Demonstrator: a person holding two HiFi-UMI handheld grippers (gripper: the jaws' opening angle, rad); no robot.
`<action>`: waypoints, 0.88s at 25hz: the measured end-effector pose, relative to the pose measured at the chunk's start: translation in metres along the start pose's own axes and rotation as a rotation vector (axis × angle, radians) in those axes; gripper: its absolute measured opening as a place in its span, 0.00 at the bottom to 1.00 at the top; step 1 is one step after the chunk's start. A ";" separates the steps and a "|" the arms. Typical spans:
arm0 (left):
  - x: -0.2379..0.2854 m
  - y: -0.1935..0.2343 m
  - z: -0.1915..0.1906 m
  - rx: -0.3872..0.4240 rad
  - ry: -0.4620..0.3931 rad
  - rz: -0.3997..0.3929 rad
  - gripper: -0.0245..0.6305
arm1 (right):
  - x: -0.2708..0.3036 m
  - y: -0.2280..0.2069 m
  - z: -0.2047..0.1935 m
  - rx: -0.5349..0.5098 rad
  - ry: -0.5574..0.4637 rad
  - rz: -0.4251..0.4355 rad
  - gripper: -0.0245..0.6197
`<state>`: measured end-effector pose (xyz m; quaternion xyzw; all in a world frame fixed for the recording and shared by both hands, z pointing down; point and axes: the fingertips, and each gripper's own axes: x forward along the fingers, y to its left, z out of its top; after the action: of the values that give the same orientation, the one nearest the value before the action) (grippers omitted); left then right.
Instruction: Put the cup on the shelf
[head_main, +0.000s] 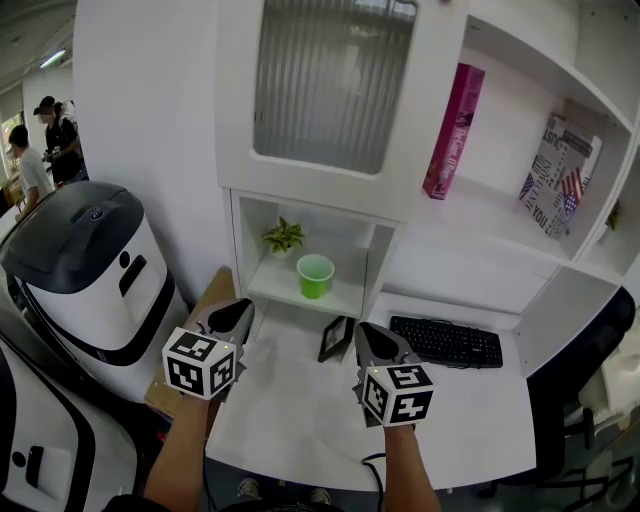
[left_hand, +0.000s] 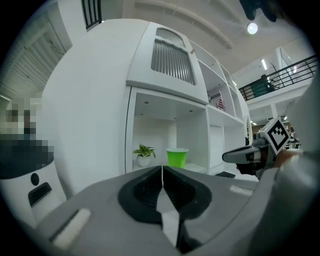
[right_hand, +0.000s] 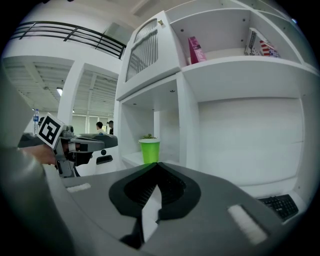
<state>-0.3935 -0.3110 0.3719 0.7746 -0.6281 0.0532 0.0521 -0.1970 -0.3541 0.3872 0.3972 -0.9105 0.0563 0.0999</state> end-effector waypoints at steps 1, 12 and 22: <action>0.000 0.000 0.002 0.003 -0.005 0.006 0.04 | -0.001 0.000 0.000 -0.001 -0.002 -0.003 0.07; 0.000 -0.002 0.001 0.015 0.009 0.011 0.04 | -0.007 -0.006 0.002 0.009 -0.012 -0.023 0.08; -0.002 -0.001 -0.001 0.014 0.017 0.011 0.04 | -0.008 -0.003 0.000 0.018 -0.011 -0.019 0.08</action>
<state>-0.3926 -0.3091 0.3723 0.7709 -0.6316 0.0646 0.0517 -0.1901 -0.3505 0.3850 0.4072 -0.9066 0.0616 0.0920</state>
